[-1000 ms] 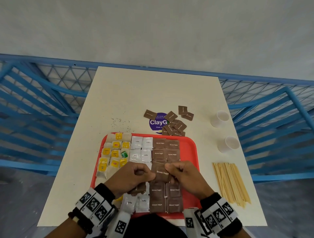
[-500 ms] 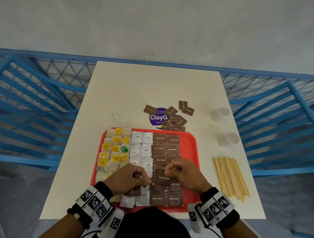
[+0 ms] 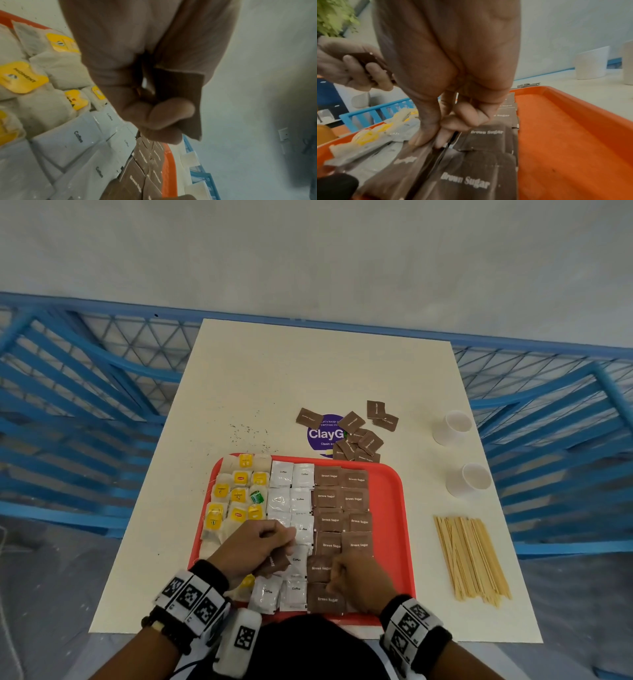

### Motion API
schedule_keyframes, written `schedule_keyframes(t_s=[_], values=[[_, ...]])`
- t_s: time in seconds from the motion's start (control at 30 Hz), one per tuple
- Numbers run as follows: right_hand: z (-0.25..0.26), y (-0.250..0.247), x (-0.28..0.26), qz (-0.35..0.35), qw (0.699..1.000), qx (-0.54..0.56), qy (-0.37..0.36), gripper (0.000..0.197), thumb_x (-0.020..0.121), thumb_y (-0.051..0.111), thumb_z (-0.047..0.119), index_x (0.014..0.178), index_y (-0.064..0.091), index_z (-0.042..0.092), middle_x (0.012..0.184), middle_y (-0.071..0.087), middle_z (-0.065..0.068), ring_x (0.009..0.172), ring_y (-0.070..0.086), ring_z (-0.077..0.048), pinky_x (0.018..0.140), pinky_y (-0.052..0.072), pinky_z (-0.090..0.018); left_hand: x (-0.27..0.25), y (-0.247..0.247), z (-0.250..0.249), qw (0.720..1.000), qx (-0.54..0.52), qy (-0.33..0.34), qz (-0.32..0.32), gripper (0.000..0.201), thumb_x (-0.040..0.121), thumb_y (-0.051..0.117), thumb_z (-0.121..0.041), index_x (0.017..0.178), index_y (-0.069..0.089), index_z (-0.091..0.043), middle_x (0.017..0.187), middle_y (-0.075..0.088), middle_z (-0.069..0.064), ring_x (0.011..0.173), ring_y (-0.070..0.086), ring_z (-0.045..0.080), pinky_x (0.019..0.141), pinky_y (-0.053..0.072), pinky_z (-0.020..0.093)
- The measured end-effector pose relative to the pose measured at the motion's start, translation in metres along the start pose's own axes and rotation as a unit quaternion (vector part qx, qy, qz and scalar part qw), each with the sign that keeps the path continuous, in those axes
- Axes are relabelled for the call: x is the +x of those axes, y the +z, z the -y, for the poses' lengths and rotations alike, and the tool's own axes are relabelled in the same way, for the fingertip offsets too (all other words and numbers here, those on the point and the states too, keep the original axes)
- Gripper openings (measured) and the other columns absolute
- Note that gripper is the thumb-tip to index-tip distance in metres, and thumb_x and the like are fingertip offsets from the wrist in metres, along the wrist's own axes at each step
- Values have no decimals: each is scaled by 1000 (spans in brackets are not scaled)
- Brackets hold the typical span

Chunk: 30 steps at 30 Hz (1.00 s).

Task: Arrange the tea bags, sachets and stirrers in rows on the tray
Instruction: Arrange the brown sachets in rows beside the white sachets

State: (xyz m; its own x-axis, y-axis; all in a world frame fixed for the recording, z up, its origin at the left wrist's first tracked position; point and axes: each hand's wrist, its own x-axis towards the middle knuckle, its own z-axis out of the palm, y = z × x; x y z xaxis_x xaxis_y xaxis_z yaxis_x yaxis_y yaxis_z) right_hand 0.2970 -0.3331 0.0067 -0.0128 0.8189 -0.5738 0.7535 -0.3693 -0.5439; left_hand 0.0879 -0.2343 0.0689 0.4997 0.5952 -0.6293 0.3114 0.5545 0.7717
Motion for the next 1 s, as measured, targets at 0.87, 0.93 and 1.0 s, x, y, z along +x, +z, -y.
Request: schedule_keyframes(t_s=[0.87, 0.93, 1.0], values=[[38, -89, -45, -98, 938, 324, -78, 15, 84, 75, 24, 79, 74, 9, 73, 73, -10, 65, 62, -17, 67, 51, -31, 1, 31, -41, 998, 29, 52, 1, 23, 90, 69, -24, 93, 69, 0, 82, 73, 18, 62, 66, 19, 48, 53, 26], [36, -93, -46, -77, 950, 288, -95, 16, 84, 76, 26, 78, 74, 11, 65, 68, -2, 60, 57, -11, 62, 46, -24, 1, 34, -44, 993, 91, 81, -4, 18, 90, 71, -23, 90, 71, -5, 74, 73, 9, 52, 62, 14, 45, 50, 23], [34, -97, -44, -112, 947, 286, -91, 19, 83, 77, 28, 74, 72, 12, 61, 63, 6, 56, 51, -6, 57, 42, -18, 3, 35, -46, 990, 99, 98, -9, 14, 89, 72, -21, 87, 72, -7, 69, 70, 7, 49, 61, 15, 44, 48, 22]])
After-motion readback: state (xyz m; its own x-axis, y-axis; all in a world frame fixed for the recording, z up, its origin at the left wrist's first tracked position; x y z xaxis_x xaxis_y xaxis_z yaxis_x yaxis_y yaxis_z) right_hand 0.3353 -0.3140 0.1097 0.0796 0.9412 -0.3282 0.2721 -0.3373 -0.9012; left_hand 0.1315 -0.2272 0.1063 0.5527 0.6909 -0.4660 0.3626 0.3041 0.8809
